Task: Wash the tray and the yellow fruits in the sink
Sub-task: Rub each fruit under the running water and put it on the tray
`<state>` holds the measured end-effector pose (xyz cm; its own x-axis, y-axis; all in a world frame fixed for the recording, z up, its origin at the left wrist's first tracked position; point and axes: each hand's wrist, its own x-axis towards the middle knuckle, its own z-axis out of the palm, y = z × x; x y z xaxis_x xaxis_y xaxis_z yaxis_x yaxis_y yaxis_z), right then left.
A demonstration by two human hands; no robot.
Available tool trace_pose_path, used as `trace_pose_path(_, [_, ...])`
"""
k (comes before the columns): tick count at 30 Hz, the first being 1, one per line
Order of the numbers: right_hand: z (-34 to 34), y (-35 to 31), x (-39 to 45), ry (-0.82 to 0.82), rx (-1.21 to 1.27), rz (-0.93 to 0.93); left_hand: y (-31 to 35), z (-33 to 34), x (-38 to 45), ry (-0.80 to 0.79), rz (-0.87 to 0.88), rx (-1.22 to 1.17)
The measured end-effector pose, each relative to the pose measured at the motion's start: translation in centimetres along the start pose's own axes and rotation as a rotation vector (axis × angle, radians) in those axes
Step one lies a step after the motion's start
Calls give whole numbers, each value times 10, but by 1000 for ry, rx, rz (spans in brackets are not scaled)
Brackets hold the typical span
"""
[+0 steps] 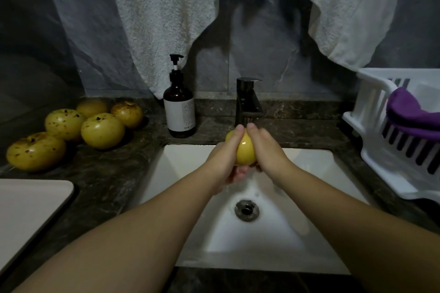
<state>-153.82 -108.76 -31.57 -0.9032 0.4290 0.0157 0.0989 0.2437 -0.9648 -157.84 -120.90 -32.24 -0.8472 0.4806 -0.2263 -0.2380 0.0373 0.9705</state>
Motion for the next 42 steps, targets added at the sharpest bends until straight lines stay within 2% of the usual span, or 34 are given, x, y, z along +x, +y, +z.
trace_pose_path(2, [1,-6,-1,-65,139,229,-1,3,2,58,73,1])
trace_pose_path(3, [1,-7,0,-60,125,243,-1,4,3,51,69,-11])
trace_pose_path(5, [2,-2,2,25,-14,70,0,3,1,-11,-2,-49])
trace_pose_path(7, [0,1,0,41,-118,-108,1,0,0,-38,-36,-53])
trace_pose_path(8, [1,1,0,15,-112,-110,1,-1,1,-25,-16,-48])
trace_pose_path(10, [3,-3,2,-25,-21,41,-1,-2,4,31,63,-39])
trace_pose_path(12, [4,-5,3,-2,-14,100,-3,0,5,40,80,-37])
trace_pose_path(16, [-1,4,3,51,-198,-206,0,-1,1,-49,-19,-27])
trace_pose_path(17, [-1,4,2,25,-179,-195,1,-2,2,-34,-1,-16])
trace_pose_path(20, [4,-3,2,-23,-7,45,1,-1,3,47,68,-3])
trace_pose_path(21, [4,-4,2,-7,-11,68,0,0,2,46,55,-13])
trace_pose_path(25, [1,3,3,49,-138,-158,2,-1,-1,-56,-28,-43])
trace_pose_path(26, [0,3,3,30,-113,-128,3,-1,-1,-38,2,-25])
trace_pose_path(29, [2,-8,3,-18,112,158,1,0,2,89,126,46])
trace_pose_path(30, [2,-8,3,-15,93,159,0,1,2,82,114,36])
trace_pose_path(34, [0,4,0,63,-198,-167,1,-3,0,-84,16,-37])
trace_pose_path(35, [1,4,0,44,-187,-169,1,-3,2,-71,34,-38])
trace_pose_path(38, [5,-5,1,-2,2,54,0,-3,5,-5,124,-53])
trace_pose_path(39, [5,-5,1,6,10,63,-1,-2,4,-22,114,-64])
trace_pose_path(42, [2,5,5,51,-192,-138,0,-3,1,-118,29,-73])
